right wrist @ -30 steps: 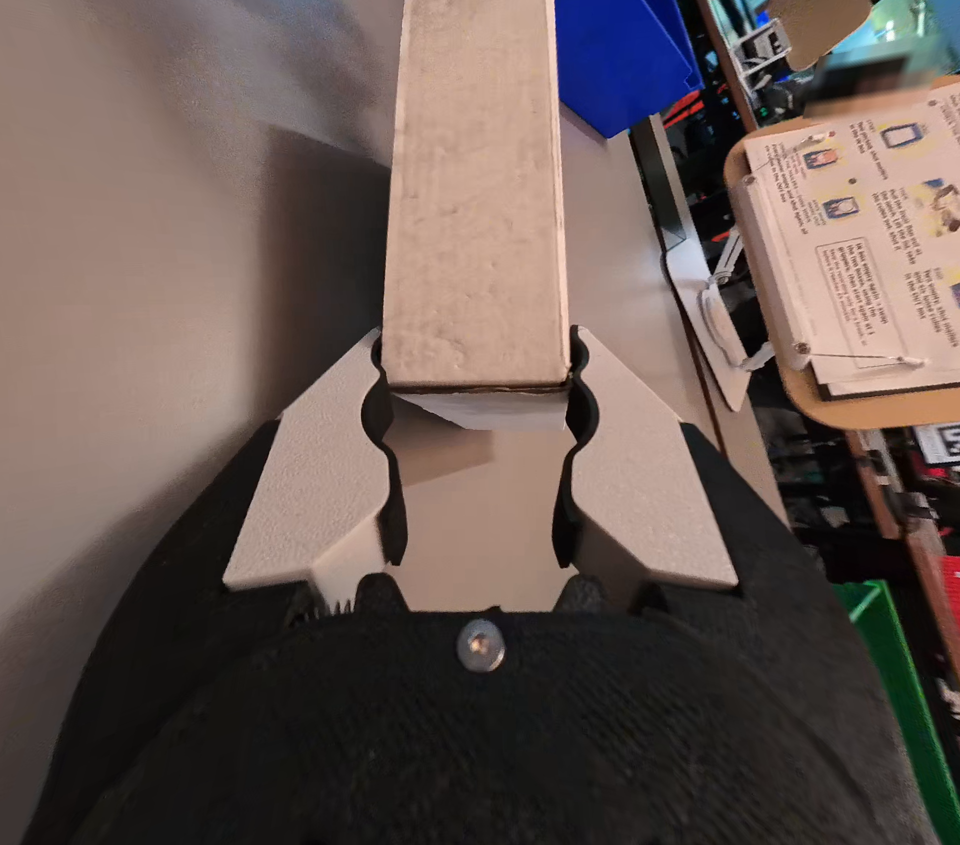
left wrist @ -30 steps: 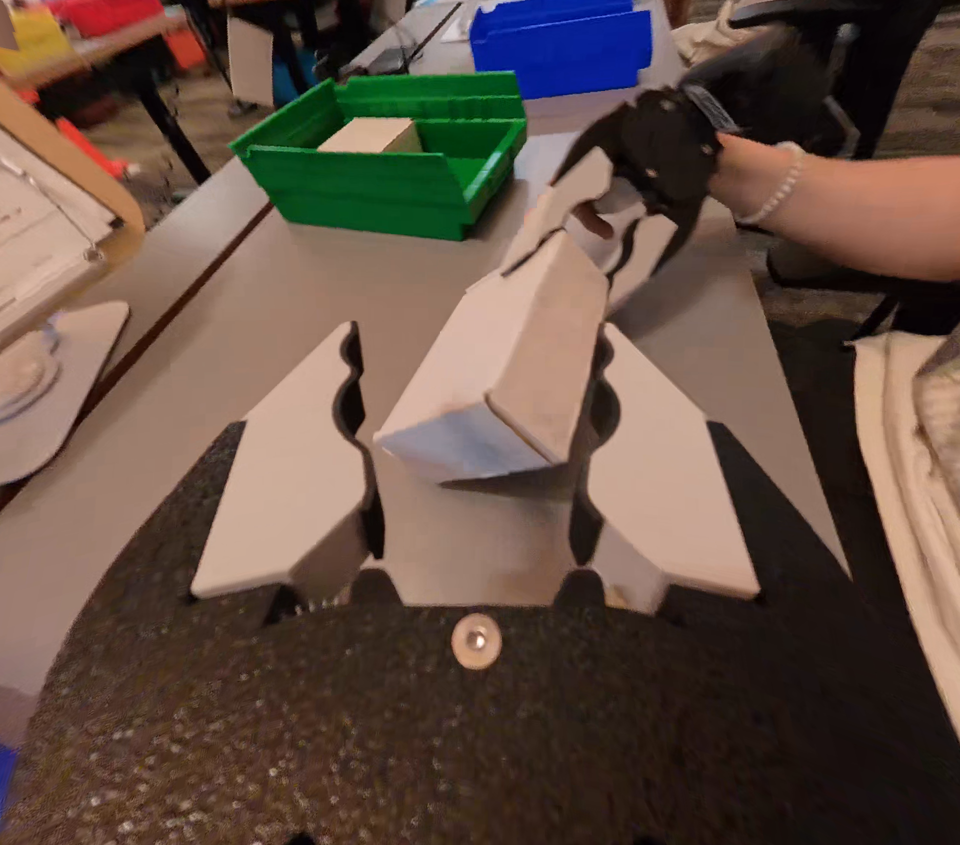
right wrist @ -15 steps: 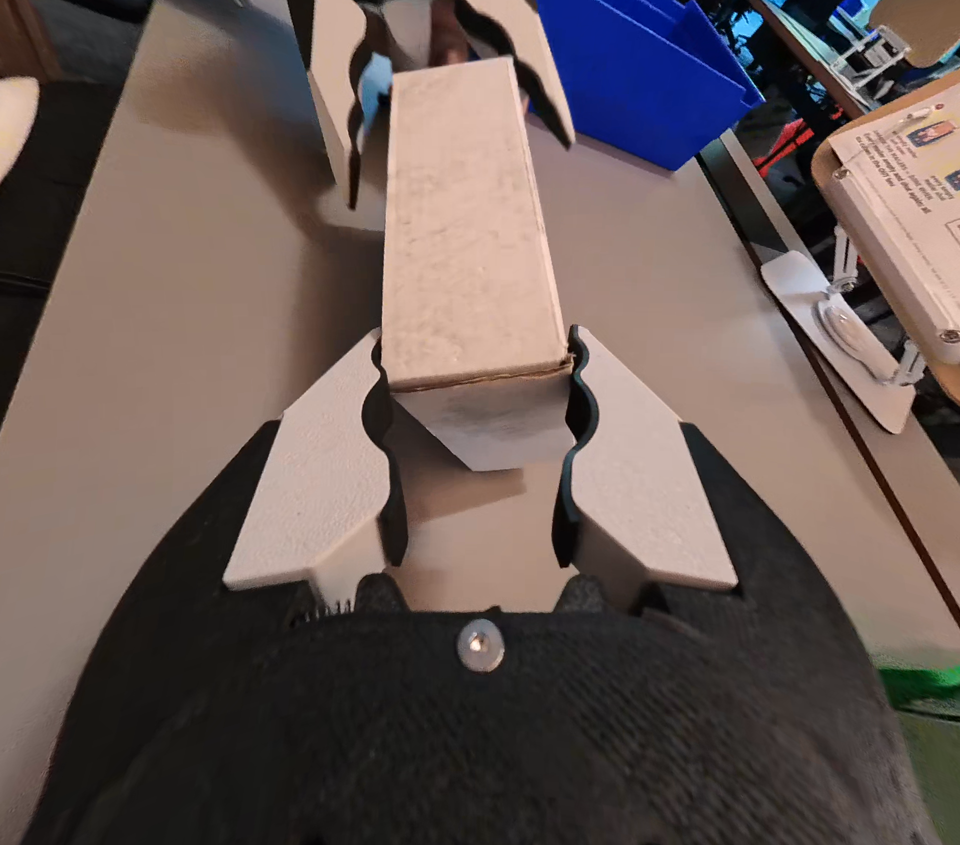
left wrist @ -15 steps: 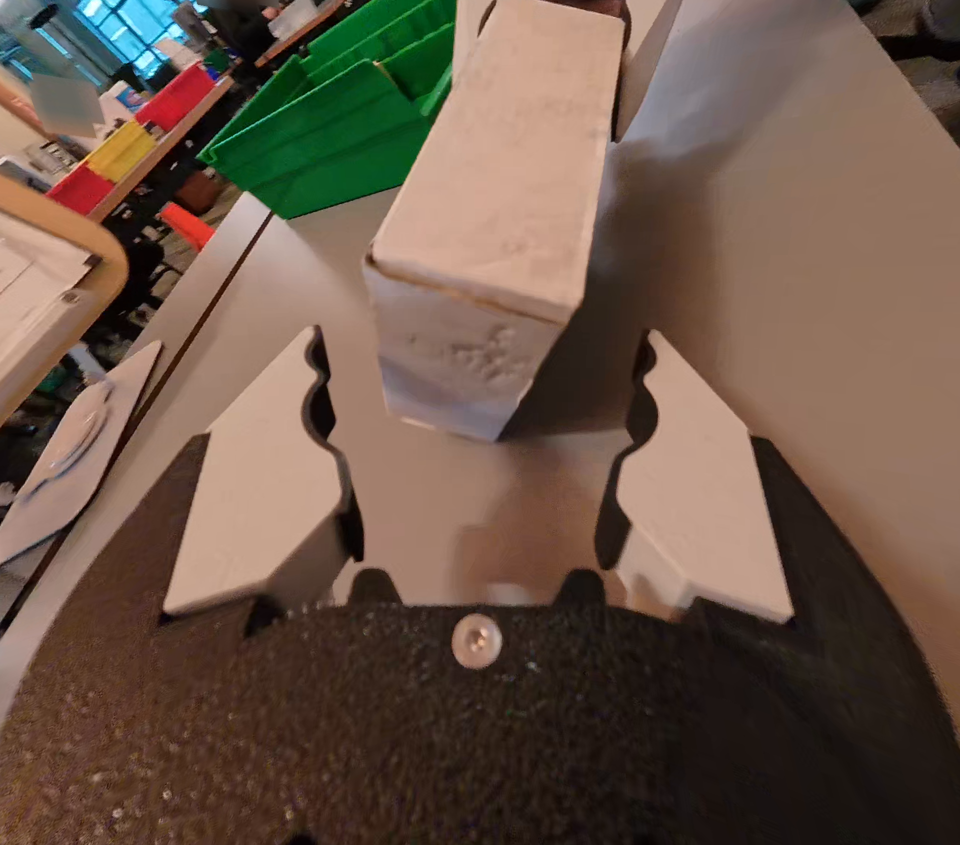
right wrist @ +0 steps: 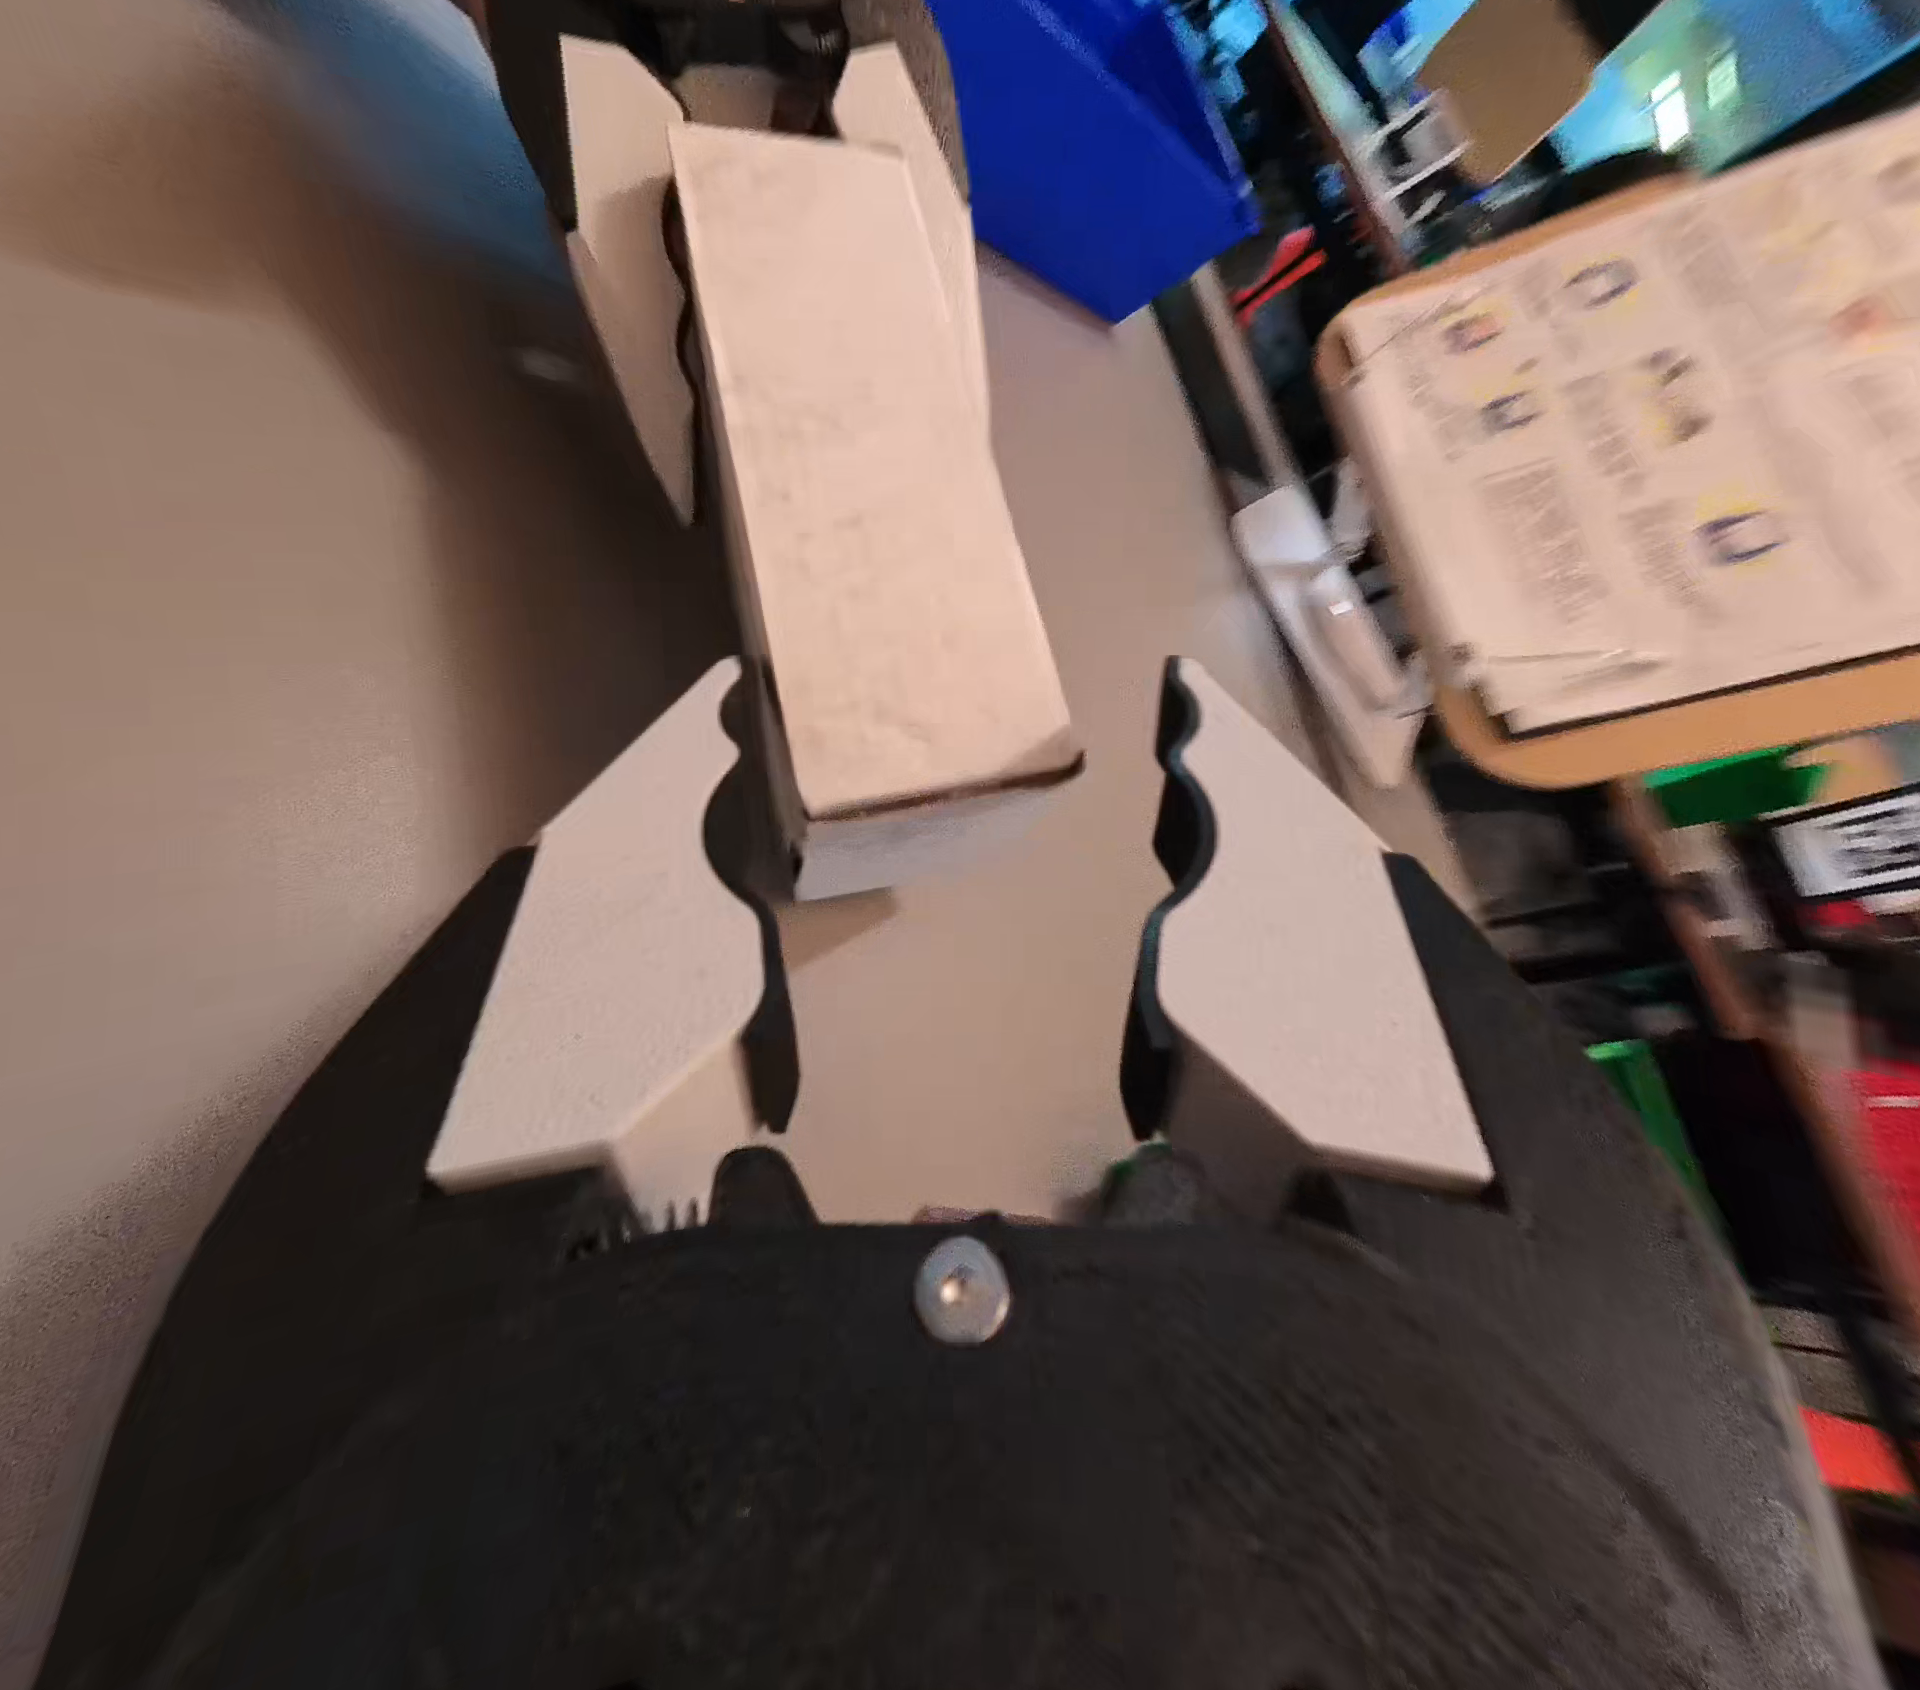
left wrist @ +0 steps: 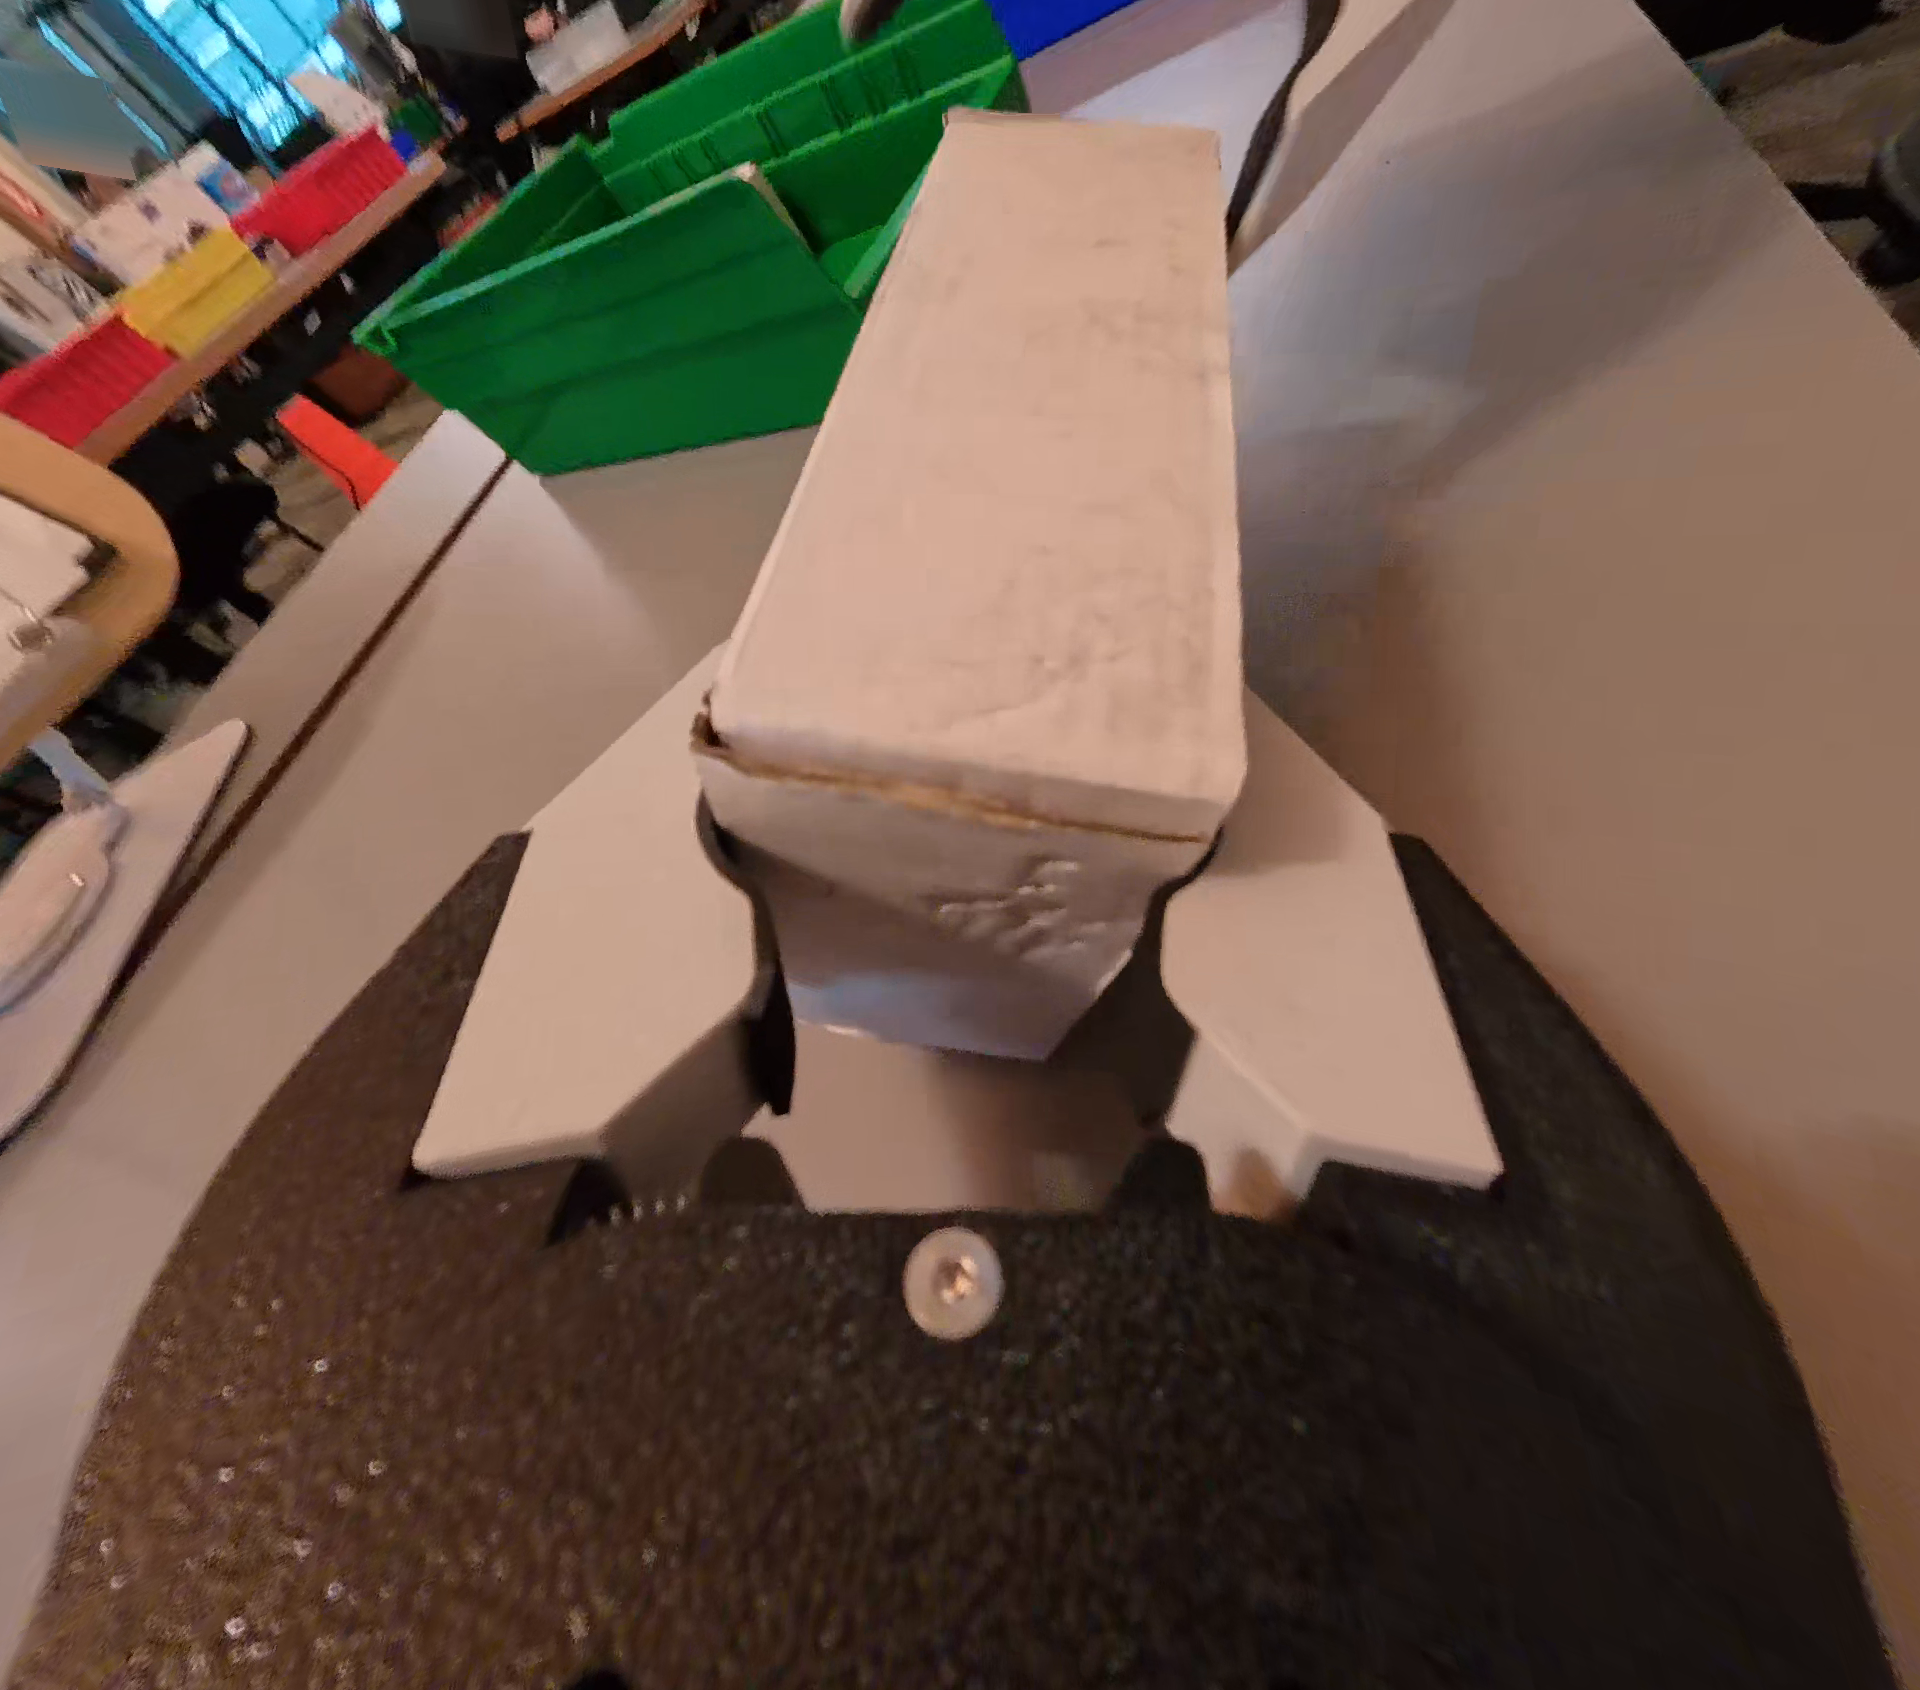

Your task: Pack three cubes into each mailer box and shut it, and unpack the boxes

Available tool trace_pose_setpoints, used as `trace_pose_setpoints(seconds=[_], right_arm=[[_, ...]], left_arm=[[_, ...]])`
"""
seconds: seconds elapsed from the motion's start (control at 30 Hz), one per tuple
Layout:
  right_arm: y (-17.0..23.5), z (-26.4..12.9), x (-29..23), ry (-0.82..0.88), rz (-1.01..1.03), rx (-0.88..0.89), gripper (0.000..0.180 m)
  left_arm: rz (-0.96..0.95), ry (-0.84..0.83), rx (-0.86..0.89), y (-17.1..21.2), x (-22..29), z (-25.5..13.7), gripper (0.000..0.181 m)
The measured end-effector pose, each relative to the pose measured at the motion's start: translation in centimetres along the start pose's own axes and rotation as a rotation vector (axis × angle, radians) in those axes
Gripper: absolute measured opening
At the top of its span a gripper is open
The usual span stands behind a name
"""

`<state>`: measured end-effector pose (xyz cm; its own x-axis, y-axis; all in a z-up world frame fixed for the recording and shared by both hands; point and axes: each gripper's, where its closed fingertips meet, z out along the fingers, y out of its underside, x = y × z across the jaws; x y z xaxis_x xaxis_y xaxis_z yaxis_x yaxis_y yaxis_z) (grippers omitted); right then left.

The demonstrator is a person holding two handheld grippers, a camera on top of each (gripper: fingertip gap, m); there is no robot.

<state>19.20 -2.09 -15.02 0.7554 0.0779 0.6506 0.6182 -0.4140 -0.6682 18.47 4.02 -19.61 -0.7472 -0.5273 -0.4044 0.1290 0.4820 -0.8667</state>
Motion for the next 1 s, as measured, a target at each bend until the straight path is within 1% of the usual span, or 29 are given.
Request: trace_pose_setpoints(seconds=[0.07,0.13,0.2,0.27,0.3,0.37,0.43,0.5,0.6,0.73,0.8,0.93,1.0], right_arm=[[-1.7,-0.4,0.4,0.069,-0.153,-0.022,0.066],[-2.9,-0.2,0.3,0.100,-0.274,-0.058,0.058],[-3.3,0.5,0.2,0.113,-0.339,-0.103,0.050],[-3.4,1.2,0.1,0.116,-0.384,-0.133,0.038],[-3.2,1.6,0.0,0.100,-0.394,-0.146,0.030],[-3.0,2.0,-0.2,0.075,-0.425,-0.174,0.023],[-3.0,2.0,-0.1,0.044,-0.445,-0.187,0.024],[-2.7,2.2,0.0,0.010,-0.443,-0.206,0.020],[-2.0,2.6,-0.5,-0.042,-0.504,-0.261,0.000],[-1.3,2.7,0.4,0.008,-0.558,-0.329,0.002],[-1.3,2.8,0.4,0.019,-0.550,-0.320,0.000],[-1.2,3.0,0.6,0.033,-0.584,-0.307,0.001],[-1.1,3.2,1.0,0.053,-0.554,-0.328,0.000]], left_arm=[[-0.070,0.000,-0.035,0.1,-0.2,-0.2,0.075],[-0.154,0.016,-0.071,0.3,-0.3,-0.4,0.075],[-0.264,0.074,-0.088,0.4,0.3,-0.7,0.074],[-0.356,0.111,-0.108,1.0,0.6,-0.9,0.074],[-0.382,0.107,-0.101,1.1,0.5,-1.0,0.073],[-0.399,0.111,-0.097,1.3,0.3,-1.0,0.073],[-0.389,0.121,-0.086,1.3,0.3,-1.0,0.072],[-0.406,0.125,-0.082,1.4,0.2,-0.8,0.072],[-0.418,0.129,-0.094,1.5,0.2,-0.7,0.072],[-0.311,0.090,-0.129,1.9,0.4,-0.4,0.074],[-0.319,0.089,-0.131,2.0,0.3,-0.4,0.072],[-0.324,0.069,-0.141,2.1,0.2,-0.4,0.071],[-0.328,0.050,-0.148,2.2,0.0,-0.3,0.071]])
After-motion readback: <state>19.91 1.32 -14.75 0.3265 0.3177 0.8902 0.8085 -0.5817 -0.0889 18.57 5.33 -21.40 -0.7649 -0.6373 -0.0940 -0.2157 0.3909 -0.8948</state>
